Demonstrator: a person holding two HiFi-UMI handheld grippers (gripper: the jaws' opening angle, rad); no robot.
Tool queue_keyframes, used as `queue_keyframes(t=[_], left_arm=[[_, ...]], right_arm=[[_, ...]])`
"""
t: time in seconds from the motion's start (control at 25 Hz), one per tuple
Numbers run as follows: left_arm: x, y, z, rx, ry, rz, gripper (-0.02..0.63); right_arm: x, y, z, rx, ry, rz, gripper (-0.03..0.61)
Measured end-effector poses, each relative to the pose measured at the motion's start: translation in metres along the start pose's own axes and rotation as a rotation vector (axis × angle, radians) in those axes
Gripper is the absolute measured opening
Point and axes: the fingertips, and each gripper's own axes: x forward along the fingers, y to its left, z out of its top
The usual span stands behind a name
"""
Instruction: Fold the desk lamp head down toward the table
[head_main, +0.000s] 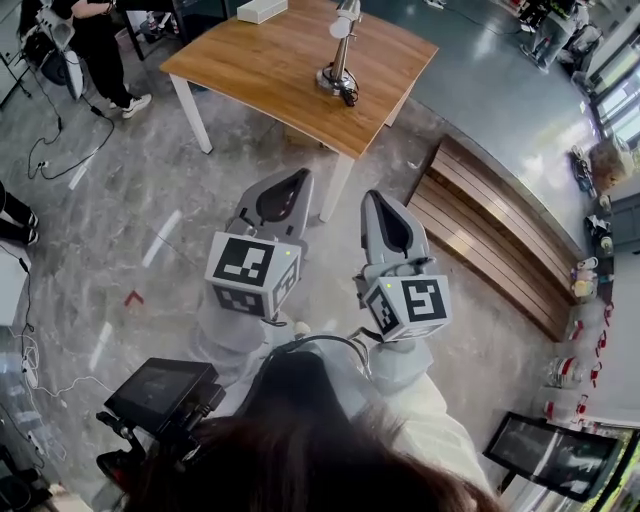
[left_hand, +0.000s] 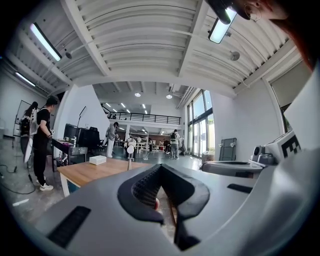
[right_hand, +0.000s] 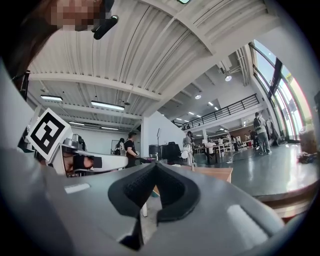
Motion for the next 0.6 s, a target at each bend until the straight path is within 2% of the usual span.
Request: queue_keyframes(t=[0.32, 0.6], left_arm=[[0.047, 0.032, 0.002, -0.004, 0.005, 0.010, 0.002], [0.137, 0.090, 0.008, -0.005, 0.002, -0.012, 0.002]], right_arm=[[0.049, -0.025, -0.004, -0.005, 0.007, 0.005, 0.002], [0.141, -0.074, -0.011, -0.006, -0.001, -0.019, 0.002]])
